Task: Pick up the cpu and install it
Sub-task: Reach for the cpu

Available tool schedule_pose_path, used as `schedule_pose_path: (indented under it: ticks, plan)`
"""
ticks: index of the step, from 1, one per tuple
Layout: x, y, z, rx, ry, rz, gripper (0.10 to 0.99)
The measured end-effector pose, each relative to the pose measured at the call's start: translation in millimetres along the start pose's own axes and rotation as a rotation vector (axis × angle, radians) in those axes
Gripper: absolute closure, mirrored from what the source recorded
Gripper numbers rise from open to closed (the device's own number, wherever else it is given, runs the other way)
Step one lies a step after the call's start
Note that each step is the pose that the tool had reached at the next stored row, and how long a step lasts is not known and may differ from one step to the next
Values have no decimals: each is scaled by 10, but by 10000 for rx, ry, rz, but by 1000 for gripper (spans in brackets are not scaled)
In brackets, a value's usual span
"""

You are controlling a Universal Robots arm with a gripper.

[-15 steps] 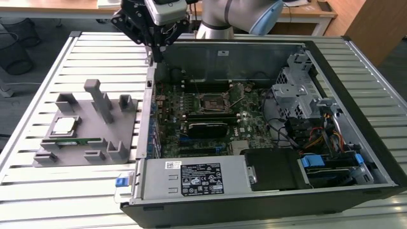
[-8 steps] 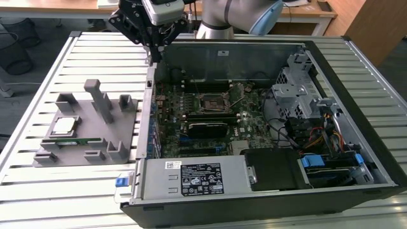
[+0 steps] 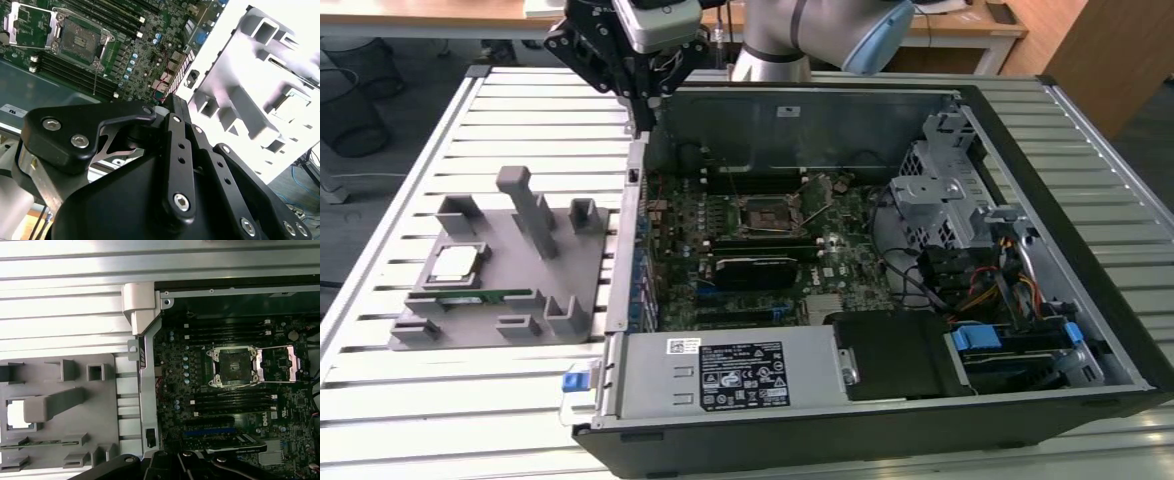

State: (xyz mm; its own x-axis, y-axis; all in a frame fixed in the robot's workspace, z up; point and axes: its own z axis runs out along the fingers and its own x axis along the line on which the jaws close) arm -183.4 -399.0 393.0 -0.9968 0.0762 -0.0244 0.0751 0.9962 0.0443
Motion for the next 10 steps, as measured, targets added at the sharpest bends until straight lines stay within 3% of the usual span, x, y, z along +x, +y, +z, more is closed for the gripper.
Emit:
schedule_pose_path:
  ticks: [10]
  plan:
    - [43, -3, 0, 0, 0, 0, 980]
